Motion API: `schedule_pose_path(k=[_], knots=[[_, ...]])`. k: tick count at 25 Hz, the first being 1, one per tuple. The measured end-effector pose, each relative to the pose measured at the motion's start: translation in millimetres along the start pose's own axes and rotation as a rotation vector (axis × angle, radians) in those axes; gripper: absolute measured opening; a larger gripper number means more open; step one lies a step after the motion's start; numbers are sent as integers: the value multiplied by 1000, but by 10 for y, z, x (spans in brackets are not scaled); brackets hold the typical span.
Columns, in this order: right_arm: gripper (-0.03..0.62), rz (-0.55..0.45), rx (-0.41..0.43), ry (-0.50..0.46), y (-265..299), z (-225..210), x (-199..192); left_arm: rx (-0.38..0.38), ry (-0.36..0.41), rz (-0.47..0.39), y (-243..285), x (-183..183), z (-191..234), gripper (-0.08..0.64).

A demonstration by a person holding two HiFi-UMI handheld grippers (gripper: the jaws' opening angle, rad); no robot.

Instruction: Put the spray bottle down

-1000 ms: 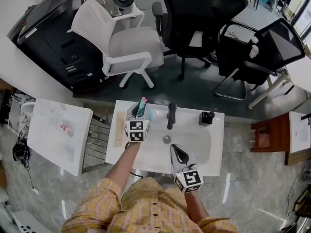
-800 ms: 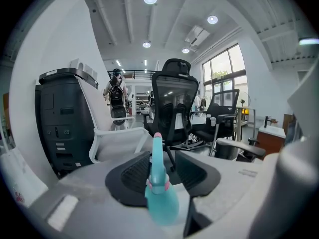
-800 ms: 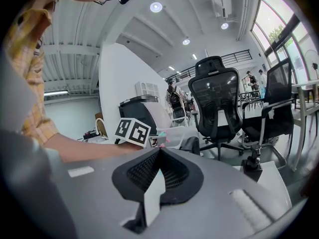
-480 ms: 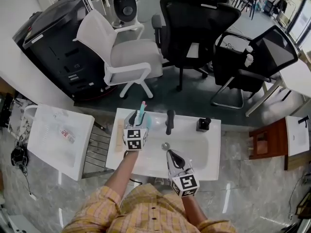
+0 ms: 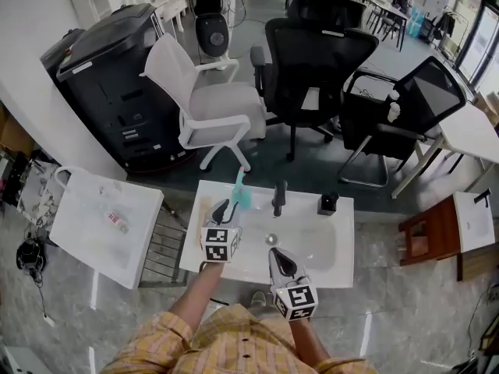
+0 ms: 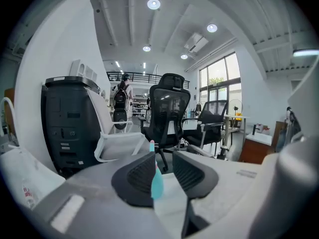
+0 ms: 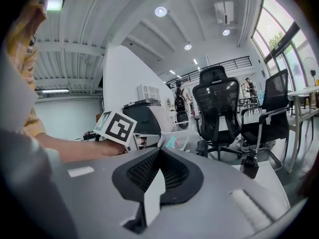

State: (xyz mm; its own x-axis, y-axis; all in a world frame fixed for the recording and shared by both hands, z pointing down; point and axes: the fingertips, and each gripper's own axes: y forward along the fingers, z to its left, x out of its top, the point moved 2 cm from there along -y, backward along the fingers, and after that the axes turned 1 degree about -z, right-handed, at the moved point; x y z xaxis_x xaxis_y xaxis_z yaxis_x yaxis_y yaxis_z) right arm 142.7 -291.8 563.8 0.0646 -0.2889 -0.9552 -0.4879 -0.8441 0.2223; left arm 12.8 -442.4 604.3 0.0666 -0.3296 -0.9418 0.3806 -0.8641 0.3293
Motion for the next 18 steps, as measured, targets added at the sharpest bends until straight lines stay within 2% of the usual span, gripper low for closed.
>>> schedule_pose_path(k=[7, 18], knots=[[0, -24, -38, -1, -274, 334, 29, -29, 38, -35, -775, -33, -117, -2], [0, -47, -66, -27, -771, 951, -43, -59, 29, -77, -1845, -205, -251, -3]])
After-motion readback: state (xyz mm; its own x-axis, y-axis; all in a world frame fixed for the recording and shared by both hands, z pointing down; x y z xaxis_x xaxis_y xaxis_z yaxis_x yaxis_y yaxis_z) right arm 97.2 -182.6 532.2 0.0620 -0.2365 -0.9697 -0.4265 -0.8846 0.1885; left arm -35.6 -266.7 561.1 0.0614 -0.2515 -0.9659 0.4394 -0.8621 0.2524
